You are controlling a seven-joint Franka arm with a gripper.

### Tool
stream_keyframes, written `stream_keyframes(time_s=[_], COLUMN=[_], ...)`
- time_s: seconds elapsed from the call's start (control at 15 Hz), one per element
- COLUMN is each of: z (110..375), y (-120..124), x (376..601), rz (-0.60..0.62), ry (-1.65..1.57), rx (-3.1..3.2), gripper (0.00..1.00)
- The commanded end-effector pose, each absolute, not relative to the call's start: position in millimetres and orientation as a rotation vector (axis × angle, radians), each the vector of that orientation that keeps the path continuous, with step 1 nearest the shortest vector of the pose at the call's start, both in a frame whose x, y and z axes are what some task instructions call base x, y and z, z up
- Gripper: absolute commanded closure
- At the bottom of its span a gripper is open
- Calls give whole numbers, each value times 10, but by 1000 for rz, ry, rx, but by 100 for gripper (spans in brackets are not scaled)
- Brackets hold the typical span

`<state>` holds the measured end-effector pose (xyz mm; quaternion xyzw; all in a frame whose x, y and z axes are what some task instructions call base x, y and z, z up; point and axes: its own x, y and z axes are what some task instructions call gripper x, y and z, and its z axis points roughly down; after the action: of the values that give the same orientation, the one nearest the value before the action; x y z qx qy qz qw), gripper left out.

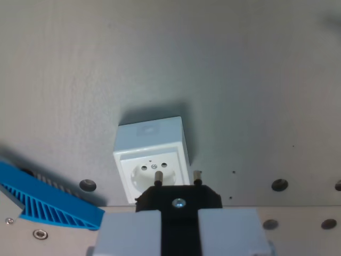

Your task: Move above the white socket

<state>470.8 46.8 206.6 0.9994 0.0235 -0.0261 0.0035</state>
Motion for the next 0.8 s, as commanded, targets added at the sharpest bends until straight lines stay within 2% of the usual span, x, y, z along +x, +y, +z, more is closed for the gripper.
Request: stream_keyframes(time_s=[0.07,0.8], z=[1999,1550], y=[482,551], x=[4500,4125], rz=[155,147], ry=[230,327], rx=[3127,3108], gripper=[100,100])
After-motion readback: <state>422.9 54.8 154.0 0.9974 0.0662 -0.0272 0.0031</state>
